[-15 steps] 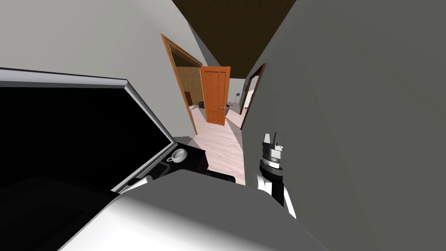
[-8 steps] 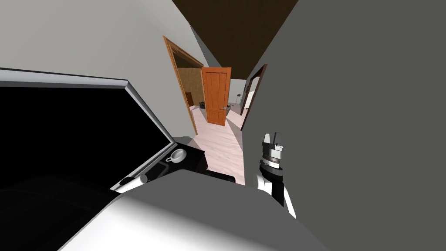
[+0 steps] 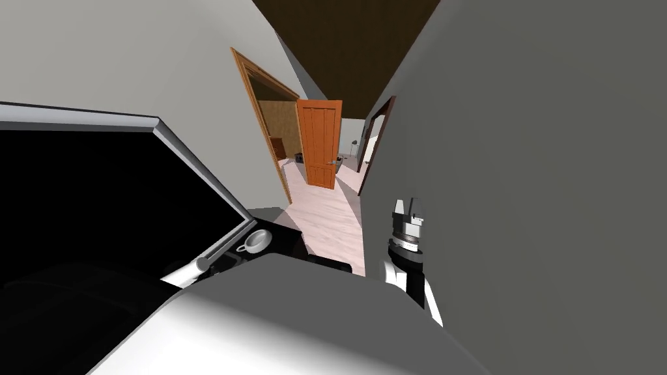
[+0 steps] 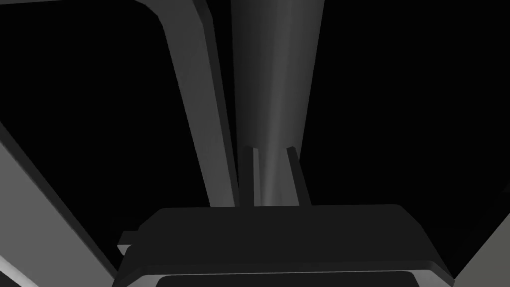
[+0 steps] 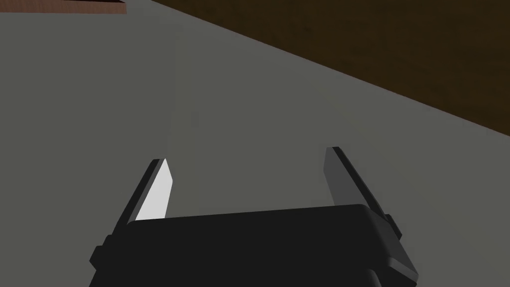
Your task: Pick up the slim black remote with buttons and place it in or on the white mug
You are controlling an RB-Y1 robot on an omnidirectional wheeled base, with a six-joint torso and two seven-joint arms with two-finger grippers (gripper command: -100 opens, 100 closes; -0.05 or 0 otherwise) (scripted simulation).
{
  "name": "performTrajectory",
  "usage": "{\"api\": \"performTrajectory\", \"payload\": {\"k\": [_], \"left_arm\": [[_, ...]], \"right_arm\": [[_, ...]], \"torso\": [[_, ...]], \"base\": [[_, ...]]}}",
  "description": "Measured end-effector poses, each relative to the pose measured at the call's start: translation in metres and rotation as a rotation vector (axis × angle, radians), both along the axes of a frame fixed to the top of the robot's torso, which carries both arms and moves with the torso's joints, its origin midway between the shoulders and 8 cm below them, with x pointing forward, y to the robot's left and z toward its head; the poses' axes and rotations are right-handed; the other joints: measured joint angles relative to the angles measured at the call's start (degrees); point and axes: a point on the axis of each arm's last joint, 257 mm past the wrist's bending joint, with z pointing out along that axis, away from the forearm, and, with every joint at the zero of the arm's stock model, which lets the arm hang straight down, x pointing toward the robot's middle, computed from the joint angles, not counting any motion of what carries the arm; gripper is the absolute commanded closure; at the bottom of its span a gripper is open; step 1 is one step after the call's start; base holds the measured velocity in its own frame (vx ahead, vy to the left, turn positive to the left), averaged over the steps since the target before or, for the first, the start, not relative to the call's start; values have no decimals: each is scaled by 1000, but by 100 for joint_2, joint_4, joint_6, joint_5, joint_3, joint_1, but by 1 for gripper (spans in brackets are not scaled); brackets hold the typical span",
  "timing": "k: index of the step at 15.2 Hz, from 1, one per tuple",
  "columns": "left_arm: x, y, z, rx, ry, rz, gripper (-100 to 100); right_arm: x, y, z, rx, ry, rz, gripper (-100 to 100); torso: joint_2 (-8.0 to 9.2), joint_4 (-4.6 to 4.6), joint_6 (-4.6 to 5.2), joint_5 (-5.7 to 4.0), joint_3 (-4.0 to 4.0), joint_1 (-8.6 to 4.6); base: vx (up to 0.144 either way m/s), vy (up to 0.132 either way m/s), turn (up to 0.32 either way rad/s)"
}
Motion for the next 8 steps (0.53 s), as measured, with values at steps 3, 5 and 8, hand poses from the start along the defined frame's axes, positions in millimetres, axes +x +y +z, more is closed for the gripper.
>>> {"api": "performTrajectory", "payload": {"k": [3,5,8], "left_arm": [[-1,12,15,-1,-1,13,100],[-1,18,24,-2,-1,21,100],[-1,25,38,-4,2,33,100]], "right_arm": [[0,0,0,0,0,0,0],[0,0,0,0,0,0,0],[0,0,0,0,0,0,0]], "torso": [[-5,0,-3,-2,-2,-3],[-3,1,-5,-2,-1,-4],[-10,5,5,4,-2,1]], "base": [[107,-10,-42],[103,-6,-52],[104,-9,-48]]}}
